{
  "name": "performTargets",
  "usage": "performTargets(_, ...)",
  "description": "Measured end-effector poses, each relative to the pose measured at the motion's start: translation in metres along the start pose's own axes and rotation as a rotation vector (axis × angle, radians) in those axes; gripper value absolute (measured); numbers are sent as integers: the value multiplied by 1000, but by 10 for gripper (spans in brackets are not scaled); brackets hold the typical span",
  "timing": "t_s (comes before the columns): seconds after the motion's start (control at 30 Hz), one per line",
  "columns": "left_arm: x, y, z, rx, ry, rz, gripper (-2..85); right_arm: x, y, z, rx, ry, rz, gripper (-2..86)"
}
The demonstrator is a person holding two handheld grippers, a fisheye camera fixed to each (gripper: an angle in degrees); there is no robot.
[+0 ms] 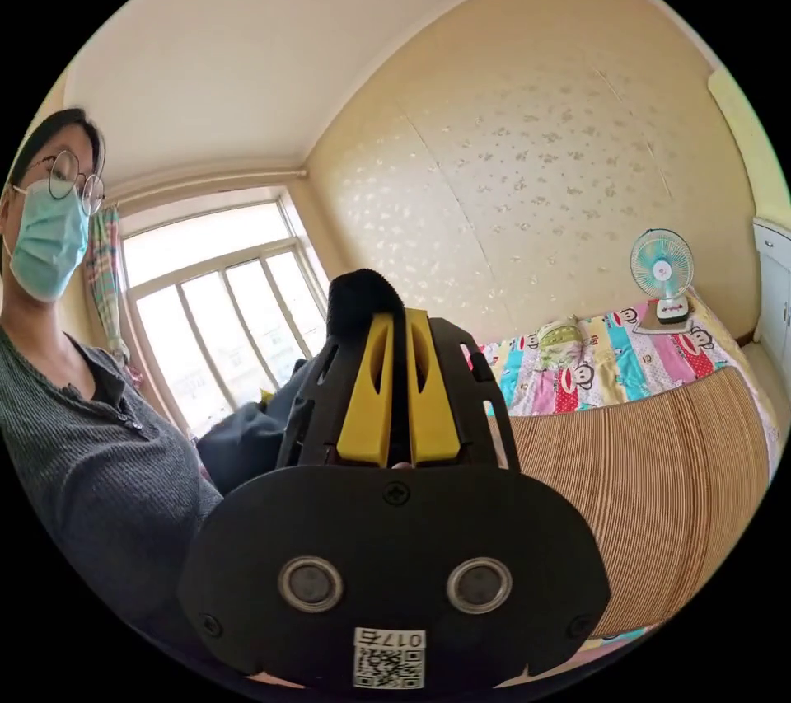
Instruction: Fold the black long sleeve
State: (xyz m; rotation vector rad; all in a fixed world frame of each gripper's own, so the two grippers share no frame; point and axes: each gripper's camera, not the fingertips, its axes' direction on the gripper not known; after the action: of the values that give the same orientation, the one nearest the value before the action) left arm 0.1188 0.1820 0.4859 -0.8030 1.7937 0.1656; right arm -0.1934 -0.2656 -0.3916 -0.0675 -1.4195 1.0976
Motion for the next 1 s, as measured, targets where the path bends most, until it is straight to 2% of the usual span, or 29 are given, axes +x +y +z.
performTargets(0.07, -3, 0, 16, 35, -130, -78, 53, -22, -11, 10, -25, 102, -83, 32)
performTargets(0.17, 2, -4, 52, 145, -148, -103, 37, -64, -27, 37, -90, 264, -211, 31)
performTargets(0.23, 13, -17, 92, 114, -196, -76, 51, -89, -36, 67, -190, 353, -276, 30)
performTargets(0.33, 33, -47, 175, -36, -352, -42, 119, -111, -39, 90, -223, 486, -343, 30)
performTargets(0.4, 49, -67, 231, -73, -505, -4, 171, -119, -46, 95, -234, 493, -341, 29)
performTargets(0.53, 69, -86, 283, 8, -708, 36, 192, -136, -65, 91, -217, 481, -338, 29)
performTargets(0.63, 79, -101, 323, 9, -802, 82, 168, -150, -80, 83, -201, 474, -326, 30)
performTargets(0.7, 88, -110, 343, 35, -843, 100, 64, -155, -87, 75, -187, 461, -333, 31)
performTargets(0.83, 112, -119, 345, 107, -774, 214, 15, -140, -108, 38, -146, 401, -275, 32)
performTargets(1.0, 133, -144, 307, 250, -432, 252, -3, -101, -113, -10, -159, 294, -247, 38)
